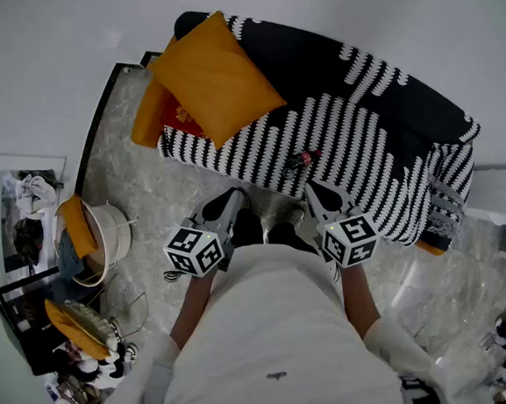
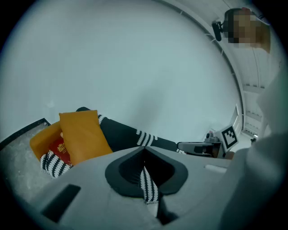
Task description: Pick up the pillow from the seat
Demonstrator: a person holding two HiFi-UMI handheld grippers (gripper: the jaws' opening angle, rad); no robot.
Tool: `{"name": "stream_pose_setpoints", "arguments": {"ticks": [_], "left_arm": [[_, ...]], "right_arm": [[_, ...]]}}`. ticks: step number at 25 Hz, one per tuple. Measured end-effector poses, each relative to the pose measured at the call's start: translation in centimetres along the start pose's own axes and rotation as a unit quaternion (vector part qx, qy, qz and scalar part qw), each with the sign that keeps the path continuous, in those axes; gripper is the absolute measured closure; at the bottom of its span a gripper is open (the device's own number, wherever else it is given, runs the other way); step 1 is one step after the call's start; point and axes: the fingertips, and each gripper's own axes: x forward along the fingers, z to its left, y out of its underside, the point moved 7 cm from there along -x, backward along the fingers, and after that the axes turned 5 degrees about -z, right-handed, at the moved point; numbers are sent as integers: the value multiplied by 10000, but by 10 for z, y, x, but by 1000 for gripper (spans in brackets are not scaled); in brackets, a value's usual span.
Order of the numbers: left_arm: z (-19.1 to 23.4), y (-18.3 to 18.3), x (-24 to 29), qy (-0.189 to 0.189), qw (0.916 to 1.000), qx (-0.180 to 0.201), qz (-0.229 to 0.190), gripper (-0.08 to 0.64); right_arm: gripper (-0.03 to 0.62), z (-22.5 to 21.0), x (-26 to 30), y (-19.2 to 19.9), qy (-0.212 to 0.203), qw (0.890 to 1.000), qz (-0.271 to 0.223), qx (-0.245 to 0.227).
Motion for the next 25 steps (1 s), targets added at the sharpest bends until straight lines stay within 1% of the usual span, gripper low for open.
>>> {"name": "stream_pose_setpoints", "arguments": {"ticks": [9, 13, 15, 18, 21, 25], "left_arm": [[-7, 13, 5, 37, 9998, -49, 201, 551], [-13, 17, 9, 62, 9997, -63, 224, 551], [-15, 20, 12, 65, 9997, -60, 249, 552], [-20, 27, 17, 78, 9994, -67, 336, 551], [-27, 32, 24, 171, 9990, -75, 414, 551], [-27, 27, 35, 311, 9986, -12, 433, 551]], "right_arm": [[588, -3, -10, 9, 7, 10000, 9, 30], [588, -9, -19, 14, -121, 9992, -96, 368], [588, -12, -24, 14, -125, 9989, -150, 424], [588, -17, -30, 17, 12, 9995, -90, 313], [588, -23, -38, 20, 176, 9990, -112, 392], [588, -29, -40, 20, 447, 9980, -162, 418]]}}
